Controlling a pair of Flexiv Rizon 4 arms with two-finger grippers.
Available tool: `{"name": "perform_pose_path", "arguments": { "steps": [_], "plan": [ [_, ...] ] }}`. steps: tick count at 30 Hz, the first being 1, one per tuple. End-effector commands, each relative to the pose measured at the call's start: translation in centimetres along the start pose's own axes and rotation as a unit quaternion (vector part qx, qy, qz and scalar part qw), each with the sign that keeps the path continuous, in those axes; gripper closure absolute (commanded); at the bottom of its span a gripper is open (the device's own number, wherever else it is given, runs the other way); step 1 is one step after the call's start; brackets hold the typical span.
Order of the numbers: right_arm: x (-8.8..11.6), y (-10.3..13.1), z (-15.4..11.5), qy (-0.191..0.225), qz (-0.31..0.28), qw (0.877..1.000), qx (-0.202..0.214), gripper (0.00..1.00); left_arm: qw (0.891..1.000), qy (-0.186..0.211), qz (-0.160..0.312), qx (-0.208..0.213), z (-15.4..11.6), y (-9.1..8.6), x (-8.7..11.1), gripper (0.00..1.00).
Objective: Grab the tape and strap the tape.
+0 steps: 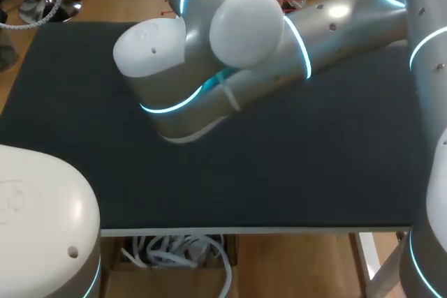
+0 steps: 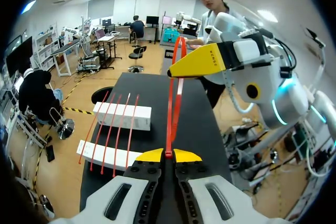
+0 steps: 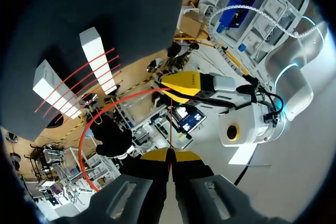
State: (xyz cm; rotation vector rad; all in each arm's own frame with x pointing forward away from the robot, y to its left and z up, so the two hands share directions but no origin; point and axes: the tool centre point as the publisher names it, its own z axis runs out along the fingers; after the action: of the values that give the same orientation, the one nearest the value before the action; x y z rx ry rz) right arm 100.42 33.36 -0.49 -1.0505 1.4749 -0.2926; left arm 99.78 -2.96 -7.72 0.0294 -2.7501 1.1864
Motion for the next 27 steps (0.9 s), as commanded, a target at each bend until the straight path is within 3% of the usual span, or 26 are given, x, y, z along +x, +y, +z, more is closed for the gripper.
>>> {"name": "perform_pose_path", "arguments": {
  "steps": [1, 27],
  "plan": [
    [-0.3, 0.3, 0.2, 0.003, -0.003, 1.000, 0.000, 1.00, 1.000, 0.001, 0.000, -0.001, -0.1, 0.0, 0.0, 1.00],
    [-0.5, 1.3, 1.0, 0.007, -0.006, 1.000, -0.004, 1.00, 1.000, 0.001, 0.000, -0.001, -0.1, 0.0, 0.0, 1.00]
  ]
}}
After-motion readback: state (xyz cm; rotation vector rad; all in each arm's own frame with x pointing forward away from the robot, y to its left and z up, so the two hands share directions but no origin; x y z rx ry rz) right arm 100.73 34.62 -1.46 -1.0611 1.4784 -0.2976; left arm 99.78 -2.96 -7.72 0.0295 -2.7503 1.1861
